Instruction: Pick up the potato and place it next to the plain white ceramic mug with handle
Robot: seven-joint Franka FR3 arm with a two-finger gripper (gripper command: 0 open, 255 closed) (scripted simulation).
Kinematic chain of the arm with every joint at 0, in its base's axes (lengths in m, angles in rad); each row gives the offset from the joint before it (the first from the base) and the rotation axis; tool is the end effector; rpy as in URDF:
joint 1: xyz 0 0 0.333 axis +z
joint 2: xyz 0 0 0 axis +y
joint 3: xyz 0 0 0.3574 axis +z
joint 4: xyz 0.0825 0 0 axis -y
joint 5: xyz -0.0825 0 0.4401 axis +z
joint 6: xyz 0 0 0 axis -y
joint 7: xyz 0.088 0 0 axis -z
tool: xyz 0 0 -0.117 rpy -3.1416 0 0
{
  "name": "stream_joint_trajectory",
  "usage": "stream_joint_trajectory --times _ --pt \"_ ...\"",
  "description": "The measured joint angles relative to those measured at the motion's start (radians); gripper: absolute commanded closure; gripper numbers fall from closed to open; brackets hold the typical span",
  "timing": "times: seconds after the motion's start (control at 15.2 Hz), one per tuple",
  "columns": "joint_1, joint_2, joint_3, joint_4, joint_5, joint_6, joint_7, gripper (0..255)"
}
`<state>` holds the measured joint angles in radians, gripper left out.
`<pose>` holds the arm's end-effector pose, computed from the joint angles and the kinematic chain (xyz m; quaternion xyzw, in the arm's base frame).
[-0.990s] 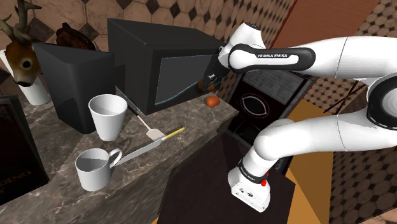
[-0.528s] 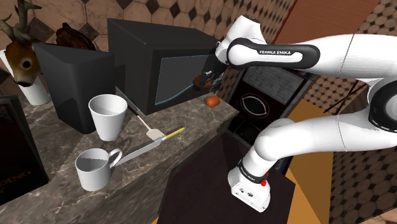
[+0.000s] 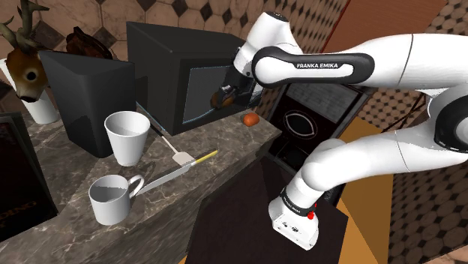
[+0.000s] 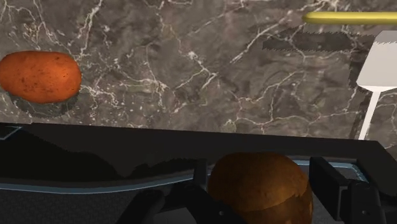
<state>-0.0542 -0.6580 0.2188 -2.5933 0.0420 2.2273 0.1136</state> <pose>0.4015 0.0717 0.4934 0.9890 0.0021 0.1447 0.0310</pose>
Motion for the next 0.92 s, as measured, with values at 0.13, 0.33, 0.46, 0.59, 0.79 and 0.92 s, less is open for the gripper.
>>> stream_joint_trajectory --times 0.13,0.33,0.46,0.59,0.79,0.92 --pt "0.011 0.032 0.048 0.036 0.008 -0.004 0.054 255" --pt "0.023 0.085 0.124 0.078 0.014 0.005 0.139 255" --pt "0.026 0.125 0.171 0.124 0.011 -0.001 0.192 255" --pt "0.025 0.166 0.217 0.162 0.003 -0.002 0.247 255" --pt "0.021 0.231 0.289 0.23 -0.018 -0.009 0.33 255" --pt "0.016 0.282 0.343 0.287 -0.041 -0.018 0.396 255"
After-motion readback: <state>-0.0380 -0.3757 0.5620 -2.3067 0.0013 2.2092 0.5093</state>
